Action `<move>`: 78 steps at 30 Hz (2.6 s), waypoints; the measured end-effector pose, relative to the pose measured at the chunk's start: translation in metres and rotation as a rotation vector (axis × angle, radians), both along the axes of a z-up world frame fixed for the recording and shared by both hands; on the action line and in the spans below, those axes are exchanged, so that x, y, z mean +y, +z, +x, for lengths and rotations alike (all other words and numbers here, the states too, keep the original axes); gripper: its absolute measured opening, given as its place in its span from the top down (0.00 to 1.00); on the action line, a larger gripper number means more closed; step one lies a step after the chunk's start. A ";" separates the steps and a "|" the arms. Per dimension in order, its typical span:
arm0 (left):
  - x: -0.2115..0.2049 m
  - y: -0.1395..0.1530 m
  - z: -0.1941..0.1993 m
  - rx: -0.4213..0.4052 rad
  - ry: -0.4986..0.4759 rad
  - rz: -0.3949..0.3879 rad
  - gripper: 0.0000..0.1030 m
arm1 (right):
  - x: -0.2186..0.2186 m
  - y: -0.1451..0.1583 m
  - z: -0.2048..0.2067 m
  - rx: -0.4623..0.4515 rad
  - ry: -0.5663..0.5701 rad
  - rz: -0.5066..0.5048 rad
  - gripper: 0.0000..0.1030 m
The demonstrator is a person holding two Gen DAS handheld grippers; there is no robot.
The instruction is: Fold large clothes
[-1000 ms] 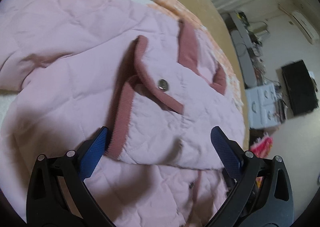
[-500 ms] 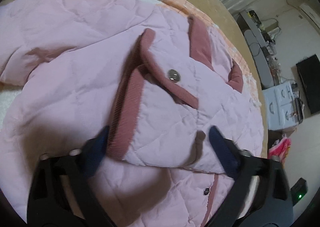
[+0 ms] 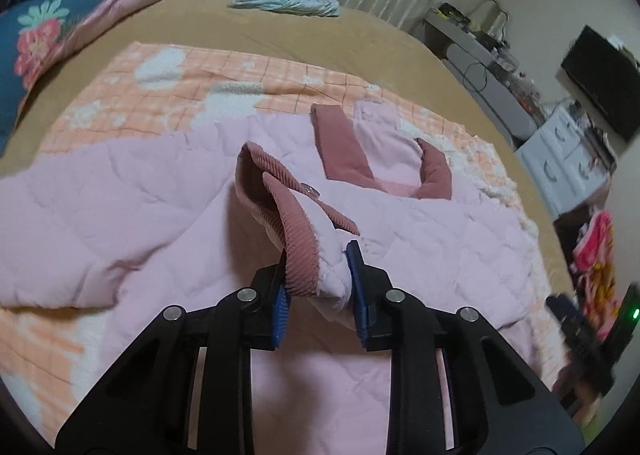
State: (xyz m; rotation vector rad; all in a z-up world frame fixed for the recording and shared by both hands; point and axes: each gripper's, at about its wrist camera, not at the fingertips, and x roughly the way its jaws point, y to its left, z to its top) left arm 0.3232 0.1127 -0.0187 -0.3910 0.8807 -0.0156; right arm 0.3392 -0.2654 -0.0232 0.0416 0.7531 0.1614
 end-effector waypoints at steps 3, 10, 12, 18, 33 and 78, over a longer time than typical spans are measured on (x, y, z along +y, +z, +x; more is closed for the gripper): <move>0.006 -0.018 -0.004 0.042 -0.001 0.008 0.82 | 0.005 -0.001 0.007 0.005 0.010 -0.020 0.15; 0.017 -0.061 -0.013 0.125 0.022 -0.010 0.82 | 0.021 -0.006 0.024 0.015 0.065 -0.057 0.15; 0.016 -0.065 -0.014 0.127 0.019 -0.009 0.81 | 0.024 -0.010 0.031 0.030 0.070 -0.052 0.15; 0.010 -0.063 -0.013 0.127 0.009 0.040 0.79 | 0.029 -0.042 0.059 0.174 0.066 -0.062 0.15; 0.004 -0.054 -0.020 0.143 0.014 0.076 0.69 | 0.022 -0.068 0.057 0.243 0.028 -0.059 0.14; 0.120 0.010 -0.143 0.087 0.346 0.103 0.09 | 0.158 0.064 -0.056 -0.021 0.253 0.036 0.04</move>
